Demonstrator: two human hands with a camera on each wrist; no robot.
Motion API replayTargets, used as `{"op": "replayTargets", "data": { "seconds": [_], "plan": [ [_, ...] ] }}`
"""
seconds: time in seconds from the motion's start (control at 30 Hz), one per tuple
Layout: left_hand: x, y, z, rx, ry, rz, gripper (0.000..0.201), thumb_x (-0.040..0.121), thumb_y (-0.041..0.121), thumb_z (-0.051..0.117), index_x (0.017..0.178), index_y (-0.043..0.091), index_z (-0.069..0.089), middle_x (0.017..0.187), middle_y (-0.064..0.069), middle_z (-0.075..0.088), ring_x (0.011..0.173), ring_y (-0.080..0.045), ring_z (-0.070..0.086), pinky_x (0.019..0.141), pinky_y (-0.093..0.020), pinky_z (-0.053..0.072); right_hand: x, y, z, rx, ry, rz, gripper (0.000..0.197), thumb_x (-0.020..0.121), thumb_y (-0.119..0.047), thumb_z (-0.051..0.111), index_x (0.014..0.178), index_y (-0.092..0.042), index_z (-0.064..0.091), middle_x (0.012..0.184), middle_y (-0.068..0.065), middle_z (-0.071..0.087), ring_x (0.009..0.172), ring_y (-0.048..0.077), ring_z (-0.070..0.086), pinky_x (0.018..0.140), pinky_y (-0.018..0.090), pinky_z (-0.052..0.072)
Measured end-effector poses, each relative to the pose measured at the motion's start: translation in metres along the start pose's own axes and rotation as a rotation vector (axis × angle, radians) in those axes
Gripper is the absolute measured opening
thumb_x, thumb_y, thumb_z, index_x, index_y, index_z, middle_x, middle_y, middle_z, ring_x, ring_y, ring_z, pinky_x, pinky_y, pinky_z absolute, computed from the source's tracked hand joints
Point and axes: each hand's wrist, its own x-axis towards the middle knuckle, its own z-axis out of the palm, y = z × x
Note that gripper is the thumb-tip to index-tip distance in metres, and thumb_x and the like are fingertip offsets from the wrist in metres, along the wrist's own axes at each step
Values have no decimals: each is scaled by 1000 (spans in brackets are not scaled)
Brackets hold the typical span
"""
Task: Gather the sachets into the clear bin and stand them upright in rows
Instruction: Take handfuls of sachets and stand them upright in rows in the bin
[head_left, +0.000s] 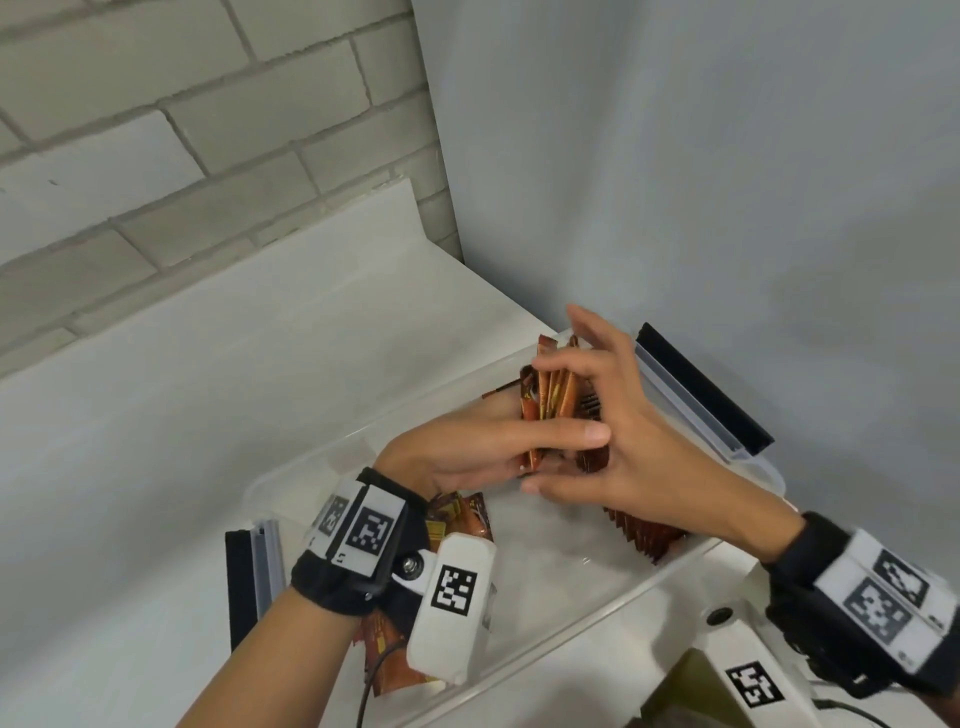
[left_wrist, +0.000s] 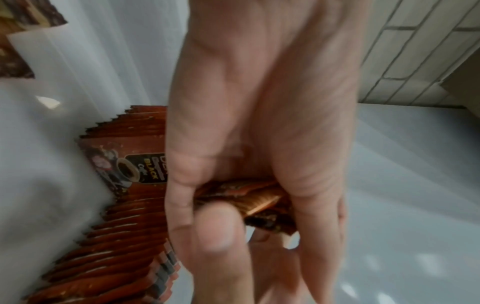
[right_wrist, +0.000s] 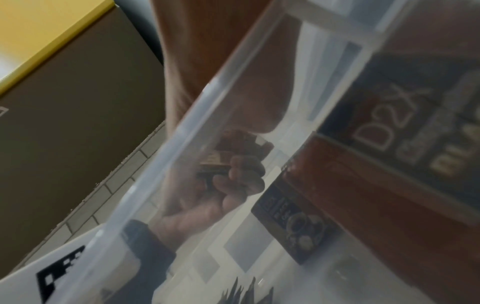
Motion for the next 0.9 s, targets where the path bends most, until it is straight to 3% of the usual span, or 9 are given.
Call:
{"op": "replayTargets", "data": {
  "seconds": [0.03,0.13,0.2,0.3,0.43,0.57,0.67,0.8,0.9],
  "plan": [
    [0,0,0,-7,-5,12,15,93,8,57,106,11,49,79,11,69,77,-2,66,68,-15,51,1,1,0,4,18,8,82,70,-44,76,128,-59,20,156,-7,4,146,7,10,113,25,30],
    [-3,1,3,-66,21,38,71,74,30,77,128,7,38,102,1,66,94,-8,67,78,-21,53,1,1,0,62,21,4,81,73,-36,76,131,-49,21,155,-6,14,145,12,22,110,44,37],
    [-3,0,3,-62,26,38,84,63,47,83,127,9,42,111,-8,60,104,-20,61,85,-30,51,0,-2,-1,49,17,-45,86,77,-34,74,138,-47,16,153,-9,19,143,14,27,111,42,36],
    [-2,-2,0,-79,5,25,81,61,58,81,119,12,50,115,-19,55,110,-34,50,93,-40,43,0,-2,-1,-11,14,-80,93,80,-32,73,145,-50,9,148,-7,27,138,14,32,111,36,36],
    [-5,0,-2,-112,21,29,75,64,56,79,121,19,49,108,1,70,105,-13,65,90,-29,53,1,-1,0,-86,9,-85,75,82,-36,70,143,-44,28,151,2,26,140,22,31,109,44,38],
    [-2,-2,-3,27,74,-11,29,84,11,61,112,11,54,96,1,68,92,-9,67,76,-22,54,1,-2,0,-42,37,-76,81,77,-41,75,143,-33,30,152,1,26,141,17,30,111,42,36],
    [-1,-4,-4,40,65,-26,23,81,1,56,103,6,59,89,-1,69,86,-11,67,75,-21,54,1,-1,0,-46,34,-79,96,71,-45,78,146,-32,20,150,-7,27,137,15,34,109,46,36],
    [-1,-6,-3,73,43,-17,26,78,9,70,102,9,59,88,1,68,87,-10,66,73,-22,54,0,1,2,-117,19,-150,83,79,-36,73,144,-32,22,142,2,36,135,22,38,104,51,39],
    [-2,-4,-2,48,68,40,60,65,40,84,111,12,58,101,-4,67,97,-17,66,78,-27,56,2,-1,0,-111,23,-192,71,81,-33,74,140,-33,35,128,6,44,121,25,48,95,46,46]
  ]
}}
